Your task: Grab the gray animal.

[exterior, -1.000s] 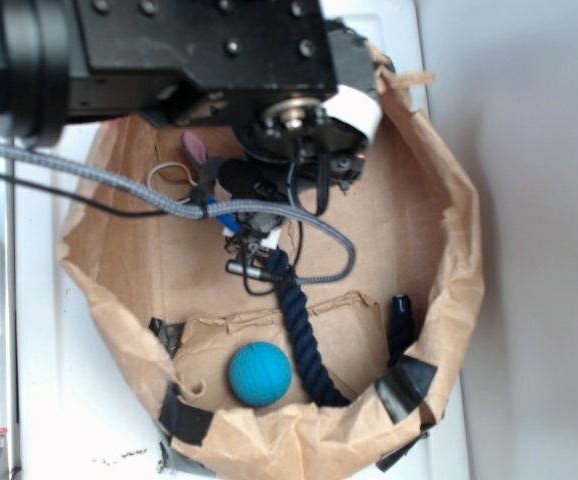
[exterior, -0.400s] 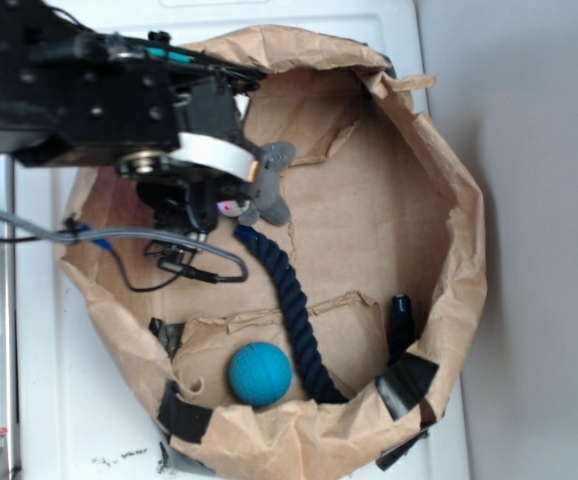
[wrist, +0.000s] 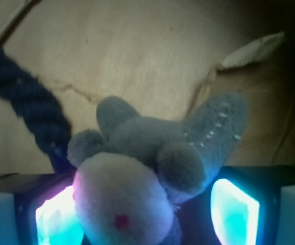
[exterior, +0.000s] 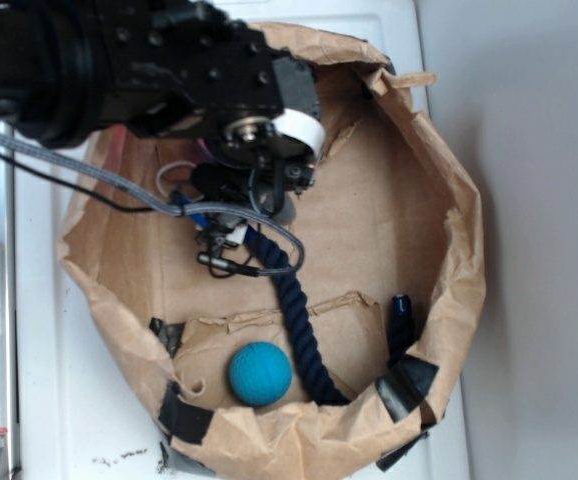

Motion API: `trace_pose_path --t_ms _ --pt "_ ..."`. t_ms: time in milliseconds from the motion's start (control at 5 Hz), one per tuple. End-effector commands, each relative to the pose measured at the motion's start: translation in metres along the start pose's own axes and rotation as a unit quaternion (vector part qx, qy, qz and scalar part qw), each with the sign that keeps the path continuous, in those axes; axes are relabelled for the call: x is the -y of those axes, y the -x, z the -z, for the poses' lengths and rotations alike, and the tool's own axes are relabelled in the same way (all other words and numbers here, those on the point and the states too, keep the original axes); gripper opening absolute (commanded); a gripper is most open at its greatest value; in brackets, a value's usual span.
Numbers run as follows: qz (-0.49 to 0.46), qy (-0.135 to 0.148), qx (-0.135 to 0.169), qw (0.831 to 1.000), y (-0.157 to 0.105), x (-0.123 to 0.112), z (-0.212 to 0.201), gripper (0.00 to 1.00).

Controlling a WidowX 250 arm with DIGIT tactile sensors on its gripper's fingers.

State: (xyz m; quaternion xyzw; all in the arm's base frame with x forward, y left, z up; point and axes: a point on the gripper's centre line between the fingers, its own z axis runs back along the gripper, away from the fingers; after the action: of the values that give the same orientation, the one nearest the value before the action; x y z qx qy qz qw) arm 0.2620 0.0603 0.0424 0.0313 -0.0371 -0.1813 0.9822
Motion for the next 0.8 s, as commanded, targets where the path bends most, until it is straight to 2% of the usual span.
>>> trace_pose_path --t_ms 0,200,400,600 --pt "-0.013 -0.013 0.031 0.999 -0.017 -0.004 -0.005 0.00" --pt "-0.017 -0.010 0.025 0.999 -0.023 -0.004 -0.009 0.00" --pt "-0.008 0.004 0.017 1.000 -0.022 -0.007 -0.031 0.00" --pt "0.007 0.009 0.024 1.000 -0.001 -0.006 -0.083 0.00"
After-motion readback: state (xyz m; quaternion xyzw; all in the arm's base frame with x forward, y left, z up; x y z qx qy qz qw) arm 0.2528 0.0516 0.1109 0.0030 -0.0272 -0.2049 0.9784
